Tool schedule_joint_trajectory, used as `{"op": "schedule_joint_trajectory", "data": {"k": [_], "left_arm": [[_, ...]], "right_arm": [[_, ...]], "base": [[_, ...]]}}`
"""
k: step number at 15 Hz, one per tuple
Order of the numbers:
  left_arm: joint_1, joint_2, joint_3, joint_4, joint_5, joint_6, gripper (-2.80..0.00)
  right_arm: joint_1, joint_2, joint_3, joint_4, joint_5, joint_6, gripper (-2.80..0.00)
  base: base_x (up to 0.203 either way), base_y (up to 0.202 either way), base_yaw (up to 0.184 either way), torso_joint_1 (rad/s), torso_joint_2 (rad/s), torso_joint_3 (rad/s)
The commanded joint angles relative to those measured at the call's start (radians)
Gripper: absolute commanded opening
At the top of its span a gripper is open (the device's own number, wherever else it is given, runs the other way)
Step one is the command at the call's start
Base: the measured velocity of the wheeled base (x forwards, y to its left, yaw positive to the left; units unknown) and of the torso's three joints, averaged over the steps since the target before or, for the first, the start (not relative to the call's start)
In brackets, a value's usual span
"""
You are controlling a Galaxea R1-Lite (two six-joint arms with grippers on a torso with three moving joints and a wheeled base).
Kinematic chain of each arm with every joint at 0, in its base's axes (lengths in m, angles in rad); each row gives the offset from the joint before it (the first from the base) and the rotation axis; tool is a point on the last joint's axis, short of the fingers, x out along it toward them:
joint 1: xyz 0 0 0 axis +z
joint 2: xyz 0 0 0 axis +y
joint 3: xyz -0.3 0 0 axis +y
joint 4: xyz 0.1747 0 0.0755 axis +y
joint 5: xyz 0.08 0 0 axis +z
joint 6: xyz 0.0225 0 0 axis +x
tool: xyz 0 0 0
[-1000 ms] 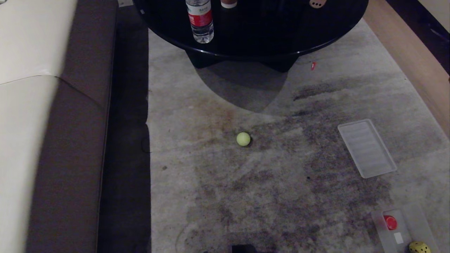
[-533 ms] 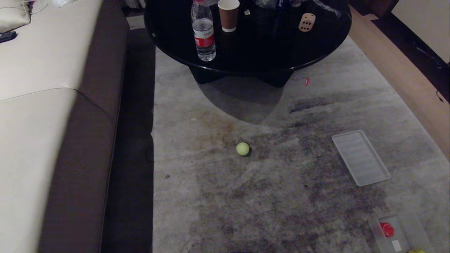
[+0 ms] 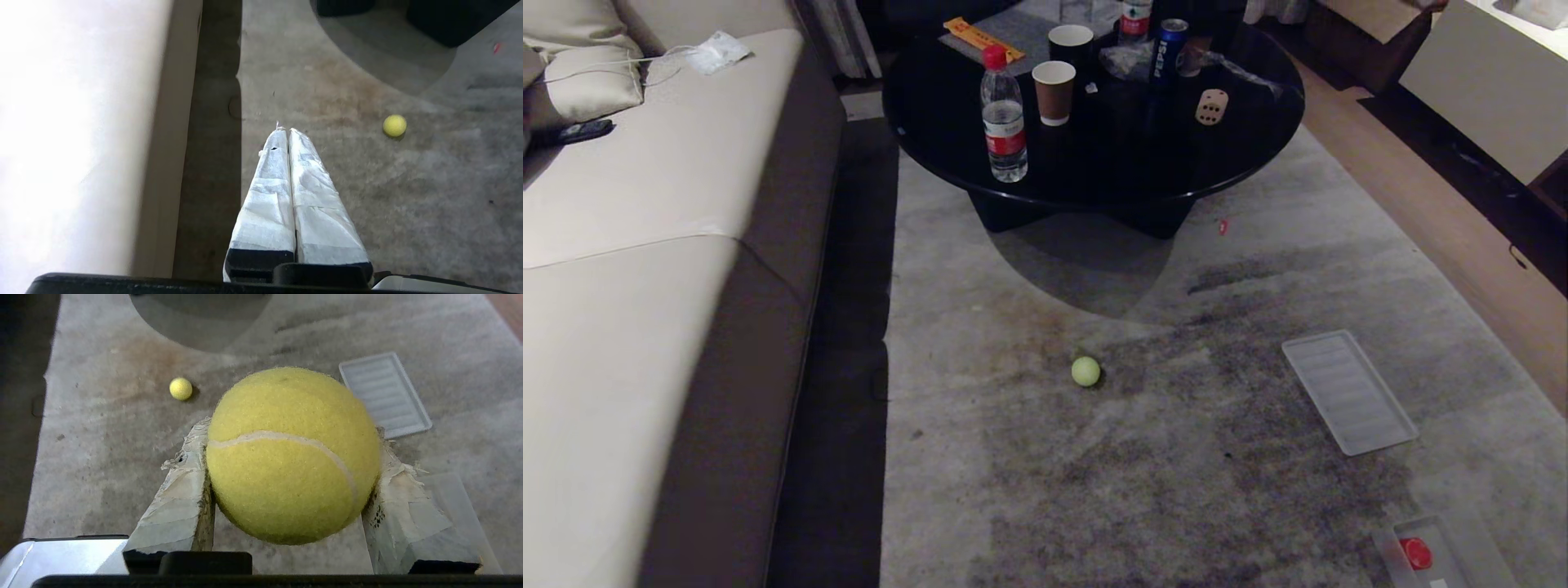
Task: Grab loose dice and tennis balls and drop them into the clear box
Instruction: Put the ball in the box
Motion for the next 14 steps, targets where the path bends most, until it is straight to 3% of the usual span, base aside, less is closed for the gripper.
{"op": "schedule_joint_trajectory", "data": {"k": [1,14], "left_arm": [[0.0,0.0,0.002,-0.001,0.001,0.0,-2.8],[0.0,0.001,0.002,-0.001,0.001,-0.001,-2.8]], "right_arm": [[0.001,0.002,0.001,0.0,0.001,0.0,-2.8],[0.001,0.001,0.0,0.0,0.001,0.0,-2.8]], "base": [[0.0,0.0,0.0,0.004,0.0,0.201],[0.0,0.0,0.0,0.003,0.0,0.202]]}}
